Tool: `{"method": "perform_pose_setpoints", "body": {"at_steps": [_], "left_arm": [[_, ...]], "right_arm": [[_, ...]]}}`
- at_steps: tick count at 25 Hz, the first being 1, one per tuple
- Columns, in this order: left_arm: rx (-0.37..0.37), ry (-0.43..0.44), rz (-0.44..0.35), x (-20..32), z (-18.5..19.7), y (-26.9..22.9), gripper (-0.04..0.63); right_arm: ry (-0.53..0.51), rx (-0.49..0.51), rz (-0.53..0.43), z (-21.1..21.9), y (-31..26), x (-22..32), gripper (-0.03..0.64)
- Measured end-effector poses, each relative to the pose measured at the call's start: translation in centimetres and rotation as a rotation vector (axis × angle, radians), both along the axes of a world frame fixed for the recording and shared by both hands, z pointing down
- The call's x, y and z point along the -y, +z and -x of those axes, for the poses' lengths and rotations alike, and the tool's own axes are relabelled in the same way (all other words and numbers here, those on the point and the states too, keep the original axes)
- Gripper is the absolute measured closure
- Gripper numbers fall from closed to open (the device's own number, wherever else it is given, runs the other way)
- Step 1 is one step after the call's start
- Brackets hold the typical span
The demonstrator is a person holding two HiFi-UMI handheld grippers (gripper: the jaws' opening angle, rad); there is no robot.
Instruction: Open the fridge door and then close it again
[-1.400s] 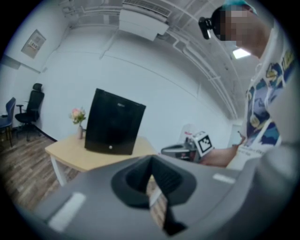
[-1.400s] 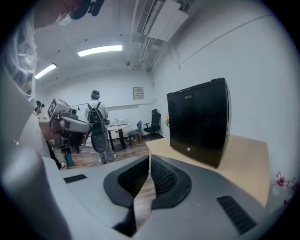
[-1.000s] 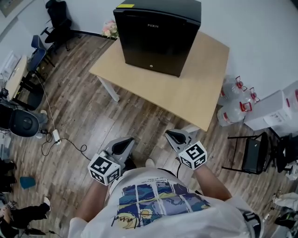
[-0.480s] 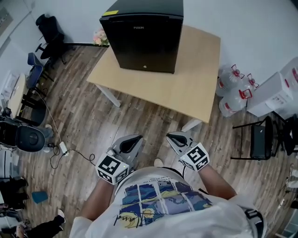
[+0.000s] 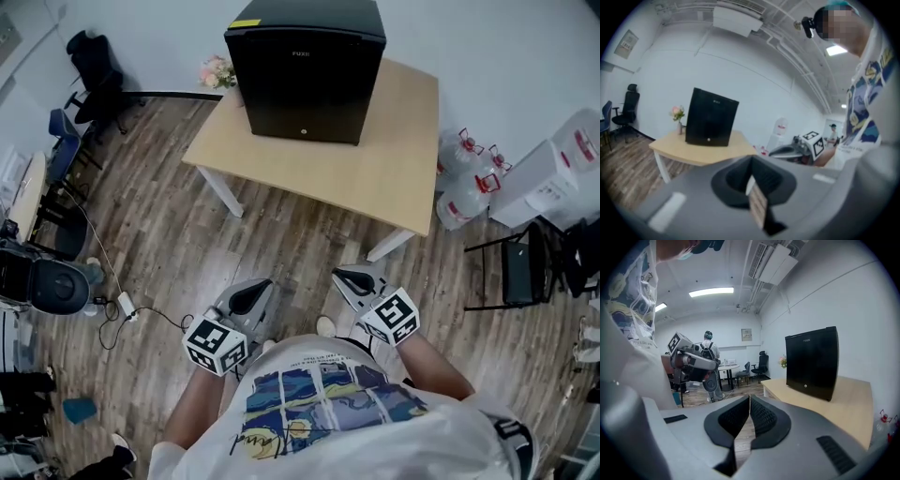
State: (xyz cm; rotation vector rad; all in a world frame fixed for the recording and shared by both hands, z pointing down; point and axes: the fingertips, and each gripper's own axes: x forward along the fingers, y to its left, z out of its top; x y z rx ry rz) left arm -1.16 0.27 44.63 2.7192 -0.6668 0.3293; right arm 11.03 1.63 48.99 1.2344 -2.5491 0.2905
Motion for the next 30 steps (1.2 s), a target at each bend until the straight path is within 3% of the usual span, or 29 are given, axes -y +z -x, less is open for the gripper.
{"method": "perform_pose_setpoints", "body": {"at_steps": [16,30], "left_arm": [[-0.062,0.071,-0.021,-1.7,8.4,-0.2,0.588],[-0.087,0.104,0.015,-4.5,15.2,1.1,0.586]], "right_arm": [[0.054,-0.047,-0.01,9.1,-1.3,-3.1,0.601],[0.058,-0.072,0.015,16.8,-0.3,-6.6,0.604]]}}
